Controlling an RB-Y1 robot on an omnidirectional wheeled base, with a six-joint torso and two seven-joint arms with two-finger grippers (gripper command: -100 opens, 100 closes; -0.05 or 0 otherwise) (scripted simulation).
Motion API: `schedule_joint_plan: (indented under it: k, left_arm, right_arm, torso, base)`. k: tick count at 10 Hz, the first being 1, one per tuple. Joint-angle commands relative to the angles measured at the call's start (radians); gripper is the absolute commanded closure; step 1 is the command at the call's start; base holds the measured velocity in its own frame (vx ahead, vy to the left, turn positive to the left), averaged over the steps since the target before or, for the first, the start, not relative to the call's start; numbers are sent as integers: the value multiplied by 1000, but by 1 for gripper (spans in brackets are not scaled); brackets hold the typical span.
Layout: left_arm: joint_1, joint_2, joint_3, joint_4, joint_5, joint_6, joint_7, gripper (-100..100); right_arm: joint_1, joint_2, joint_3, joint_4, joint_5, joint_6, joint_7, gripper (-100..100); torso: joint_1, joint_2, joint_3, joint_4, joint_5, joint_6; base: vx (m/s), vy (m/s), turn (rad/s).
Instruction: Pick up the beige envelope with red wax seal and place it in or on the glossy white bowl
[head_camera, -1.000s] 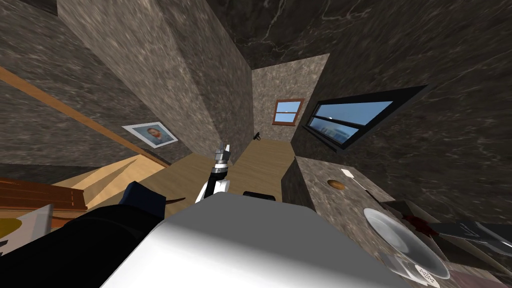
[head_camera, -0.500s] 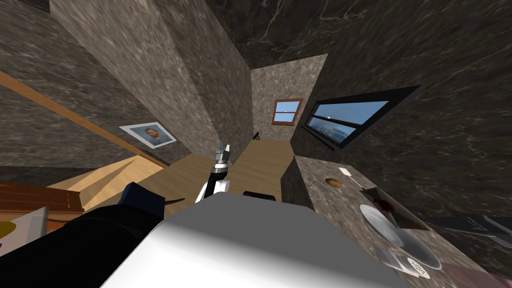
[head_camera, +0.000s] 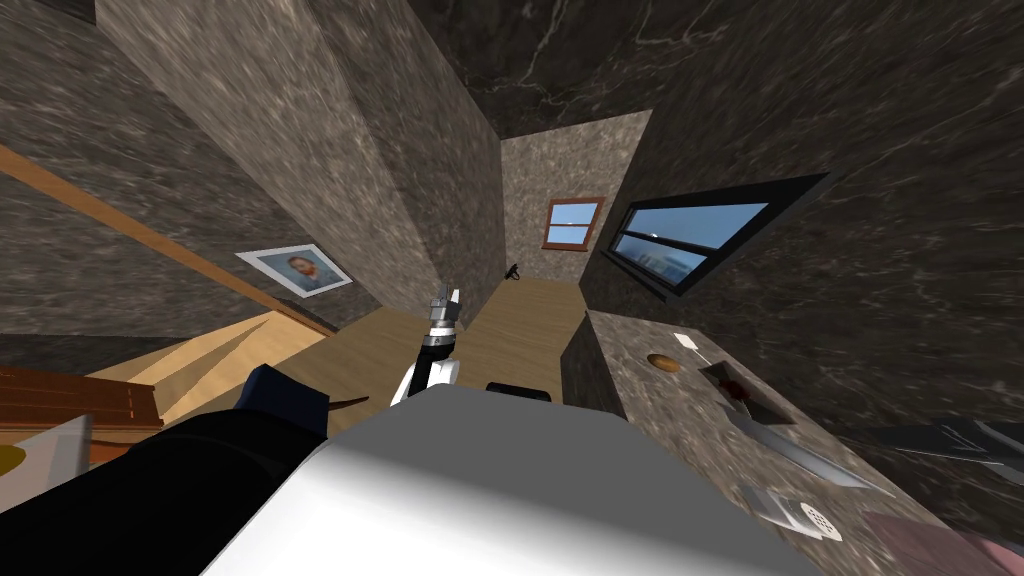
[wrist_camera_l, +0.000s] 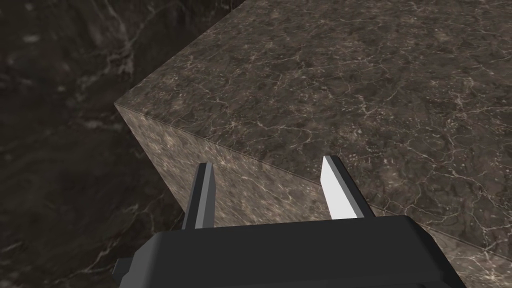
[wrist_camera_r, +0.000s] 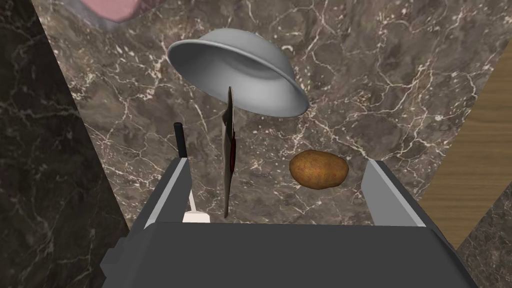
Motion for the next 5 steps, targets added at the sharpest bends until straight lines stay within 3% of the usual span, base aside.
schedule_joint_plan:
  k: [1, 5]
  left_arm:
    - [0, 0, 0, 0, 0, 0, 0, 0]
    - [0, 0, 0, 0, 0, 0, 0, 0]
  right_arm:
    - [0, 0, 0, 0, 0, 0, 0, 0]
    - [0, 0, 0, 0, 0, 0, 0, 0]
  torso:
    - [0, 0, 0, 0, 0, 0]
    - [0, 0, 0, 0, 0, 0]
  base:
    - [0, 0, 0]
    - [0, 0, 0]
